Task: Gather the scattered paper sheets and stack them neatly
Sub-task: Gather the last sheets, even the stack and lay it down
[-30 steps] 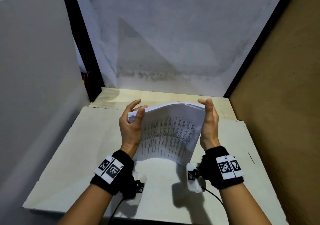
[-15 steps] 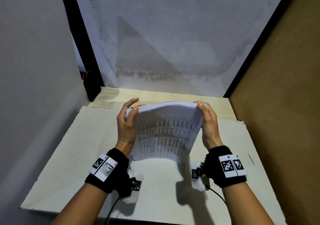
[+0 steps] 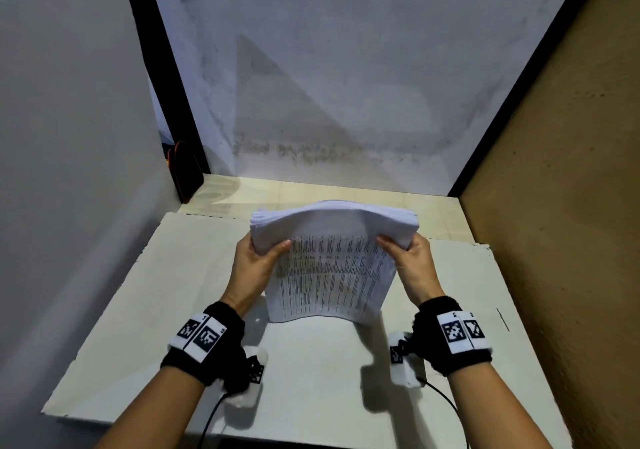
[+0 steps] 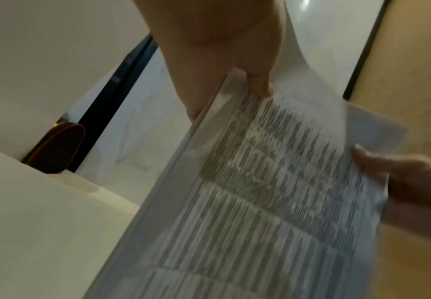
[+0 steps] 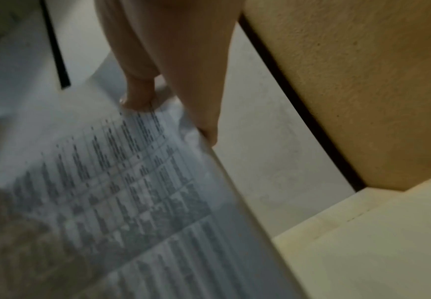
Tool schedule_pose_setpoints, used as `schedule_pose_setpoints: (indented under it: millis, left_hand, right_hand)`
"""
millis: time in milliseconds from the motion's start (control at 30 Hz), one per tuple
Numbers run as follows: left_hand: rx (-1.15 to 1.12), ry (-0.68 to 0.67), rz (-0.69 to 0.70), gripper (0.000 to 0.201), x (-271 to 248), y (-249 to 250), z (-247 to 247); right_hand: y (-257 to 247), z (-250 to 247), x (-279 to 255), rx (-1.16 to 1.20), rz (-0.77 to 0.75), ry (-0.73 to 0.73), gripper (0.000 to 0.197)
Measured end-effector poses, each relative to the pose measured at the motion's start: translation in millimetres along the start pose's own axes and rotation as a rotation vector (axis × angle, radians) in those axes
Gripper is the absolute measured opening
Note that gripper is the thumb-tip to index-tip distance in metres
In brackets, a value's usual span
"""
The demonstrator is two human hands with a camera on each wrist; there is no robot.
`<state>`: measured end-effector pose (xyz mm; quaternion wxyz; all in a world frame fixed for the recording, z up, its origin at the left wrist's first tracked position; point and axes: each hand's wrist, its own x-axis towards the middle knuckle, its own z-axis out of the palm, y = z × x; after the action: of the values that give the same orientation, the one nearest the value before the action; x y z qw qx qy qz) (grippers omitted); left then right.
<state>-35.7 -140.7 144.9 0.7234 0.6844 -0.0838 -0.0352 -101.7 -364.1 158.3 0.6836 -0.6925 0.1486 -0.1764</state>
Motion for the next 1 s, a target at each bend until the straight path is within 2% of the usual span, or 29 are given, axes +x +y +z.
schedule_pose_setpoints:
  millis: [67, 167, 267, 367, 433, 467, 500, 533, 600, 667, 833, 900, 933, 967, 1000]
  left_hand:
    - [-0.004, 0.003, 0.044, 0.028, -2, 7, -3]
    - [0.012, -0.008, 0.116, 0.029, -6, 10, -6]
    - [-0.006, 0.008, 0.109, 0.031, -7, 10, -7]
    - [-0.026, 0.007, 0.094, 0.029, -6, 9, -7]
    - [-0.032, 0.012, 0.097, 0.027, -5, 9, -6]
    - [-0.034, 0.014, 0.099, 0.027, -4, 9, -5]
    - [-0.034, 0.011, 0.106, 0.026, -3, 9, -4]
    - [-0.033, 0.004, 0.115, 0.025, -1, 8, -4]
    - [-0.031, -0.004, 0.133, 0.024, 2, 7, -5]
    - [-0.020, -0.024, 0.116, 0.024, 5, 5, -8]
    - [0.280, -0.203, 0.020, 0.029, 5, -11, -28]
    - [0.309, -0.261, -0.054, 0.025, 3, -17, -44]
    - [0.286, -0.298, -0.103, 0.015, 2, -18, -52]
    - [0.249, -0.332, -0.131, 0.015, 1, -19, -60]
    - [0.249, -0.346, -0.142, 0.034, 0, -20, -66]
  right_hand:
    - [-3, -1, -3, 0.036, -0.019, 0.013, 0.020]
    - [-9, -7, -7, 0.021, -0.036, -0.070, 0.025]
    - [-31, -12, -3, -0.090, -0.085, -0.134, 0.045]
    - [-76, -2, 5, -0.408, -0.245, -0.135, 0.079]
    - [-101, 25, 9, -0.802, -0.369, -0.292, 0.095]
    - [-107, 43, 10, -1.035, -0.378, -0.416, 0.098]
    - [-108, 61, 11, -1.235, -0.347, -0.542, 0.095]
    - [-105, 77, 12, -1.375, -0.302, -0.637, 0.083]
    - [-97, 98, 14, -1.522, -0.322, -0.684, 0.044]
    - [-97, 103, 13, -1.536, -0.410, -0.653, 0.024]
    - [-122, 64, 11, -1.322, -0.524, -0.573, 0.011]
    - [-133, 33, 15, -1.149, -0.512, -0.507, 0.011]
    - [-137, 17, 17, -1.045, -0.473, -0.485, 0.011]
    - [-138, 0, 19, -0.938, -0.426, -0.465, 0.011]
    - [-137, -16, 20, -0.844, -0.375, -0.438, 0.013]
